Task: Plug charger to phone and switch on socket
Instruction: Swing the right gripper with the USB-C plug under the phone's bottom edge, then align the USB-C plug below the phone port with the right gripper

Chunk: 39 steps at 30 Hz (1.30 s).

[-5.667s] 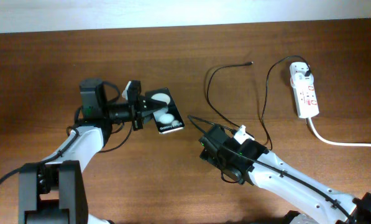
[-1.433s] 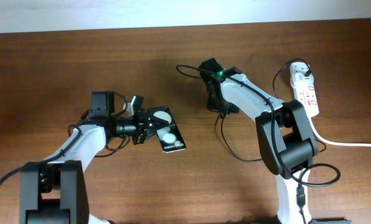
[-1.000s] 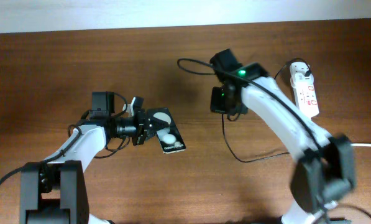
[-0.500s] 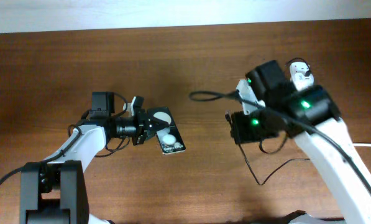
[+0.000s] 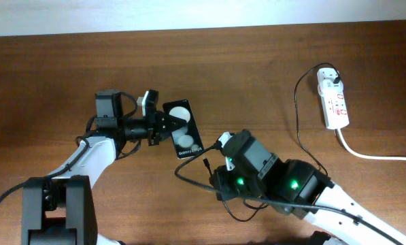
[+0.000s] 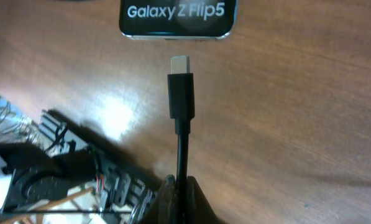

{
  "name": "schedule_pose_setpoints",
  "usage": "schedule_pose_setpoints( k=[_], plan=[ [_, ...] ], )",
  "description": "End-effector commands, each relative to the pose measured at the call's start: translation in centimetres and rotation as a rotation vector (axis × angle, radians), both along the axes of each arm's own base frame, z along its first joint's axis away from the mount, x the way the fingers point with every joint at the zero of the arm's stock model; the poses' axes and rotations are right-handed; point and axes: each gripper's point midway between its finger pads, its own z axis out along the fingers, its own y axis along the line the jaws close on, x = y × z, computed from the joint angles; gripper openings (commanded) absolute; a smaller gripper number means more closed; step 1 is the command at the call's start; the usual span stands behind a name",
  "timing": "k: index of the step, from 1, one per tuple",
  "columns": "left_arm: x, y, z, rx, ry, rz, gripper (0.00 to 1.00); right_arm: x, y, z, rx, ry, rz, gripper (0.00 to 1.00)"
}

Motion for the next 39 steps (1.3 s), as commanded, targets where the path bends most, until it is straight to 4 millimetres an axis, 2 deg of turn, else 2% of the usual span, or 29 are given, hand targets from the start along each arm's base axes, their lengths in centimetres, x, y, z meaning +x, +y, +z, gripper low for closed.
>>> schedule_pose_setpoints(
  k=[1,4,11,18,39],
  plan=[
    [-0.3,-0.2,0.8,-0.037,0.016,-0.028,0.00,0.9,0.1,0.3,-0.014,-0.062,-0.071,0.04],
    [-0.3,-0.2,0.9,-0.045,0.060,-0.022,0.00,0.8,0.7,-0.6,-0.010,0.001,-0.103,0.04],
    [0.1,-0.2,1.3,-0.046,0.013,-0.023,0.00,0.3,2.1,-3.7,-0.053,0.113,-0.069,0.04],
    [0.4,-0.3,1.6,-0.043,-0.049,-0.024,0.00,0.3,3.3,-2.9,-0.005,0.077,0.011,0.04],
    [0.3,-0.3,2.2,-0.054,-0.145,-0.054,0.00,0.9,3.6,-2.6,0.012,0.049,0.007,0.04]
  ],
)
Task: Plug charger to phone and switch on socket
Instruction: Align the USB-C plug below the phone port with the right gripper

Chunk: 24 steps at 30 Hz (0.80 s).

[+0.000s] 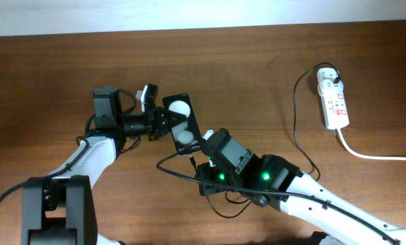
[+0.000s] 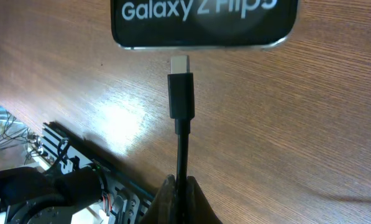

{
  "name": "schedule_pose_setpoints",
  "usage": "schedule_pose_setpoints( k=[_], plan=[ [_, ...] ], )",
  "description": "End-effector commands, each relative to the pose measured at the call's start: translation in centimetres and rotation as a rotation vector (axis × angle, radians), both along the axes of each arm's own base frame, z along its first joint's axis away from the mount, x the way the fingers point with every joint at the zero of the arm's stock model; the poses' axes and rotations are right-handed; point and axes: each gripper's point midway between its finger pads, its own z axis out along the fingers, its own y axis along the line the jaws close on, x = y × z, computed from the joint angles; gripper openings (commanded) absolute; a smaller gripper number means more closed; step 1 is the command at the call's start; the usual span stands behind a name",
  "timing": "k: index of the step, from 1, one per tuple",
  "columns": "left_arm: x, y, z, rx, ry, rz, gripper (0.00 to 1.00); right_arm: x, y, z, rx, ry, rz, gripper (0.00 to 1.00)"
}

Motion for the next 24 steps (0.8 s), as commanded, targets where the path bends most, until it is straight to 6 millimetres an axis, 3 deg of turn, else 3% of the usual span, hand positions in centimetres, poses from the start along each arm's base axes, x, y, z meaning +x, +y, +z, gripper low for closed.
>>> schedule_pose_setpoints(
  k=[1,13,24],
  plan=[
    [-0.6,-0.2,1.0,-0.037,-0.042,-0.052,0.00,-0.2,0.2,-0.1,-0.001,-0.005,0.018,0.04],
    [-0.1,0.5,0.8,-0.036,0.016,-0.017,0.00,-0.2,0.2,1.2,0.031,-0.033,0.017,0.04],
    [-0.1,0.5,0.8,-0.040,0.045,-0.015,0.00,0.4,-0.3,1.1,0.009,-0.061,-0.008,0.04]
  ],
)
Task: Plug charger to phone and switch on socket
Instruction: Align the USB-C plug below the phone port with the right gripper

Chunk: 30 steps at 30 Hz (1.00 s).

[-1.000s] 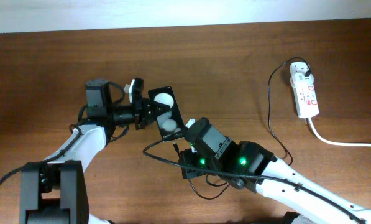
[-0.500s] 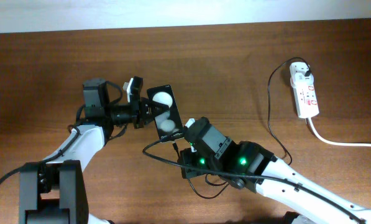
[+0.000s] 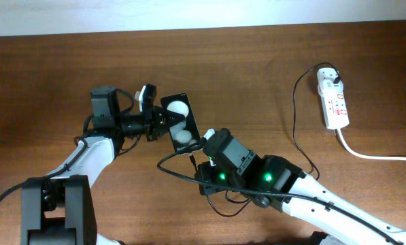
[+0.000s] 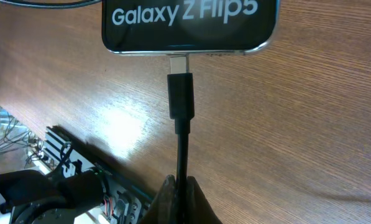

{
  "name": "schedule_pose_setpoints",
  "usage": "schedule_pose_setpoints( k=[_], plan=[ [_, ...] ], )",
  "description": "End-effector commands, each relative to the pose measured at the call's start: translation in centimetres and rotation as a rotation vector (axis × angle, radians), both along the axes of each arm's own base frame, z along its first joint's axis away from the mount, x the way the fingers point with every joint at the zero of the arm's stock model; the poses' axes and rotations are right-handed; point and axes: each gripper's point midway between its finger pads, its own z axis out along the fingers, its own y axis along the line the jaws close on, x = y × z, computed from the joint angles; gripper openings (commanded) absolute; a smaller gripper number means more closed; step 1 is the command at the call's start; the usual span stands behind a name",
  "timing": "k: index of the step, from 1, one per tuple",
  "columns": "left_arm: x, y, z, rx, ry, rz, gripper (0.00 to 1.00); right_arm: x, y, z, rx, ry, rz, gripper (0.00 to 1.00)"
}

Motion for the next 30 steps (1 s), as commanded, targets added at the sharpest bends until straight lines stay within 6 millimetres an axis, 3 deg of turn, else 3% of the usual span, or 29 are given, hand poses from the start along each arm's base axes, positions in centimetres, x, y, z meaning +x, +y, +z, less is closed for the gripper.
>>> schedule_pose_setpoints(
  k=[1,17,30],
  plan=[
    [-0.05,0.05,0.50,-0.016,-0.008,-0.014,0.00,0.08,-0.22,0.54,-0.002,-0.036,0.000,0.04],
    [-0.05,0.05,0.49,-0.012,-0.034,-0.017,0.00,0.11,-0.29,1.32,0.017,-0.056,-0.002,0.04],
    [-0.04,0.05,0.48,-0.025,0.070,-0.005,0.00,-0.25,-0.40,1.11,0.011,-0.039,0.005,0.04]
  ],
)
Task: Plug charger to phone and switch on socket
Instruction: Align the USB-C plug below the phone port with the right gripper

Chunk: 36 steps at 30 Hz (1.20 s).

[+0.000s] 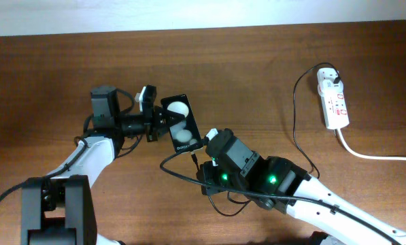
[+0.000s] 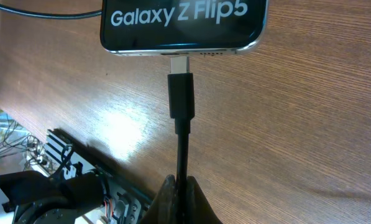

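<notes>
A black phone [image 1: 180, 126] reading "Galaxy Z Flip5" lies on the table, and my left gripper [image 1: 160, 122] is shut on its left edge. In the right wrist view the phone's bottom edge [image 2: 182, 28] fills the top of the frame. The black charger plug [image 2: 181, 94] points straight at it, its metal tip [image 2: 180, 63] meeting the port in that edge. My right gripper [image 2: 180, 190] is shut on the charger cable just behind the plug. In the overhead view this gripper [image 1: 203, 162] sits just below the phone's lower end.
A white socket strip [image 1: 332, 102] lies at the far right with the charger's adapter [image 1: 333, 77] plugged in at its top end. The black cable [image 1: 295, 116] loops down from there to my right arm. A white mains lead [image 1: 373, 155] runs off to the right.
Little has changed. The phone's edge sits slightly further left in the right wrist view, and the plug's metal tip still meets the port. The right arm has shifted slightly right.
At first the plug was held a short gap below the phone's bottom edge, with the left gripper on the phone. Then the gap had shrunk. One second ago the tip had reached the port, and it stays there now.
</notes>
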{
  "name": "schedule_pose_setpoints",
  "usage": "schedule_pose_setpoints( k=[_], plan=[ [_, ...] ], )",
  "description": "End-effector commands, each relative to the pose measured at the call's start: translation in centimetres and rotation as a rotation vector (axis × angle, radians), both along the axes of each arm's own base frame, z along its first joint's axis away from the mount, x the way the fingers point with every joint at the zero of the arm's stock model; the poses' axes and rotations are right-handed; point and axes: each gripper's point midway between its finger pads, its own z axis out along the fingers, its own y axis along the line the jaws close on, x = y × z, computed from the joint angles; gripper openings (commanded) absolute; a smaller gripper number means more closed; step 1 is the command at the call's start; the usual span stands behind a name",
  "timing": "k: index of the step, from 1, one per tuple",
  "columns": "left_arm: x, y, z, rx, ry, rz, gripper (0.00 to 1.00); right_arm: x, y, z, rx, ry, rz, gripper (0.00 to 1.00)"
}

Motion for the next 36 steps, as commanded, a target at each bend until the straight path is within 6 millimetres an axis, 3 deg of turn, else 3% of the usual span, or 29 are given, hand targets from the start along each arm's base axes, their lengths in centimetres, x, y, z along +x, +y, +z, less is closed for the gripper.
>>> schedule_pose_setpoints(
  k=[1,24,36],
  plan=[
    [-0.05,0.05,0.48,-0.016,-0.002,-0.013,0.00,-0.24,0.02,0.47,0.007,-0.019,0.014,0.04],
    [0.02,0.05,0.43,-0.020,0.056,-0.003,0.00,0.02,0.35,0.74,0.023,-0.032,0.014,0.04],
    [0.48,0.17,0.08,0.015,-0.048,0.012,0.00,-0.17,0.12,0.51,0.011,-0.022,0.014,0.04]
  ],
)
